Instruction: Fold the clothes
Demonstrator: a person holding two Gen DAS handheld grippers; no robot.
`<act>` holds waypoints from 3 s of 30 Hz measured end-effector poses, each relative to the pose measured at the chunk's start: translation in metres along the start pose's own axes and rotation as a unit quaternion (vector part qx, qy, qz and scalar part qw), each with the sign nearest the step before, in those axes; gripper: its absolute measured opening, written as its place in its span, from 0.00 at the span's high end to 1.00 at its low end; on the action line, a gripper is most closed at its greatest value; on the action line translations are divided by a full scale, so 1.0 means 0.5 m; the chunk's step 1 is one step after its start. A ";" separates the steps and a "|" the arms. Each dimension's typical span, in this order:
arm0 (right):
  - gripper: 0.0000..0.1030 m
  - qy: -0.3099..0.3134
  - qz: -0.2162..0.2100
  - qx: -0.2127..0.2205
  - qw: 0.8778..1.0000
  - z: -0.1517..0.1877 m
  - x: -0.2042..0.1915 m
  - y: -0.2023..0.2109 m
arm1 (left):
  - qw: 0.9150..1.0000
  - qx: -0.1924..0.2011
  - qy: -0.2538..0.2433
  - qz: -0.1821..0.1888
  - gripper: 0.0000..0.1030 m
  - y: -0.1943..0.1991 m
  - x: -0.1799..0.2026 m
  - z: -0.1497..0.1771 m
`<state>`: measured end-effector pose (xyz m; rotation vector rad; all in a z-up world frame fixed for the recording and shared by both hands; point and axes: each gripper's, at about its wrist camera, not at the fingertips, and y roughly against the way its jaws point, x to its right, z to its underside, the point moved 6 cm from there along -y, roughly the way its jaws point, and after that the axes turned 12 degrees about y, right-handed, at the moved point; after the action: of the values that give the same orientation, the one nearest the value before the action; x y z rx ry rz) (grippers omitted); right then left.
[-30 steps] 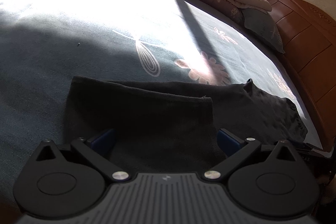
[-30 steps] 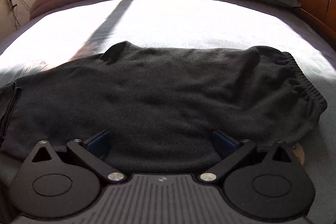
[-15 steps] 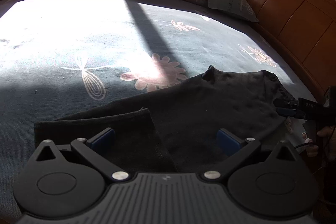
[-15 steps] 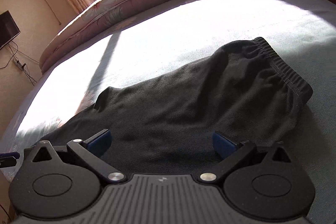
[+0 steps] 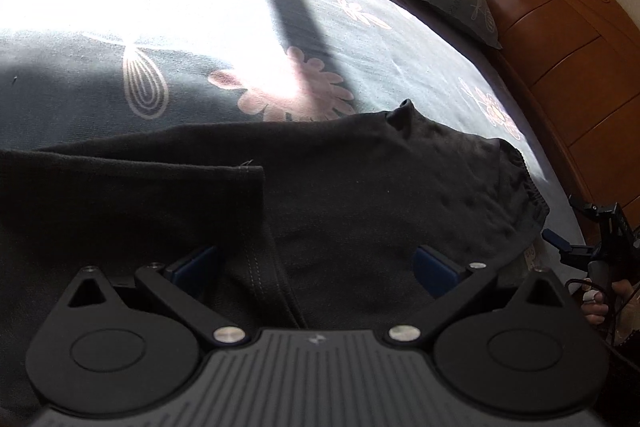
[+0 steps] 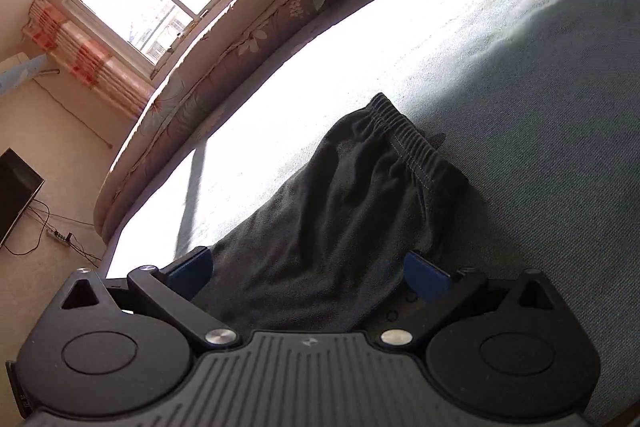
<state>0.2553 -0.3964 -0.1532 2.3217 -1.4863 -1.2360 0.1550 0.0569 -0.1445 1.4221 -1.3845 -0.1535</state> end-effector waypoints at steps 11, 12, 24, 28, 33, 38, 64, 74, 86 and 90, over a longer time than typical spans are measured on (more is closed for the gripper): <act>0.00 -0.134 -0.037 -0.004 0.990 -0.018 0.108 -0.041 | 1.000 0.003 0.013 0.003 0.01 -0.002 -0.001 -0.006; 0.00 -0.141 -0.035 -0.005 0.989 -0.025 0.111 -0.046 | 1.000 0.003 0.015 0.003 0.01 -0.002 -0.001 -0.007; 0.00 -0.154 -0.043 0.032 0.987 -0.070 0.123 -0.020 | 0.999 -0.004 0.044 0.008 0.01 -0.005 -0.008 -0.018; 0.00 -0.146 -0.050 0.020 0.988 -0.067 0.120 -0.040 | 0.999 -0.008 0.043 -0.003 0.01 -0.008 -0.003 -0.019; 0.00 -0.106 -0.081 0.023 0.991 -0.088 0.097 -0.061 | 0.999 -0.008 0.040 -0.013 0.01 -0.012 0.001 -0.019; 0.00 -0.106 -0.076 0.003 0.991 -0.090 0.128 -0.089 | 0.999 -0.008 0.039 -0.016 0.01 -0.013 0.002 -0.020; 0.91 0.056 -0.056 -0.088 0.993 -0.183 0.114 -0.227 | 0.999 -0.008 0.046 -0.017 0.00 -0.019 0.000 -0.032; 0.82 0.074 -0.005 -0.086 0.994 -0.197 0.107 -0.210 | 0.999 -0.005 0.052 -0.005 0.01 -0.016 -0.004 -0.032; 0.69 0.240 -0.042 -0.146 0.959 -0.140 -0.115 -0.239 | 0.999 -0.002 0.051 -0.003 0.01 -0.017 -0.003 -0.030; 0.81 0.267 0.016 -0.180 0.946 -0.093 -0.114 -0.321 | 0.999 -0.001 0.050 -0.003 0.01 -0.017 -0.002 -0.030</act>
<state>0.3898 -0.2831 -0.1698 2.1321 -1.0118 -0.7025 0.1709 0.0642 -0.1455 1.4133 -1.2982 -0.0878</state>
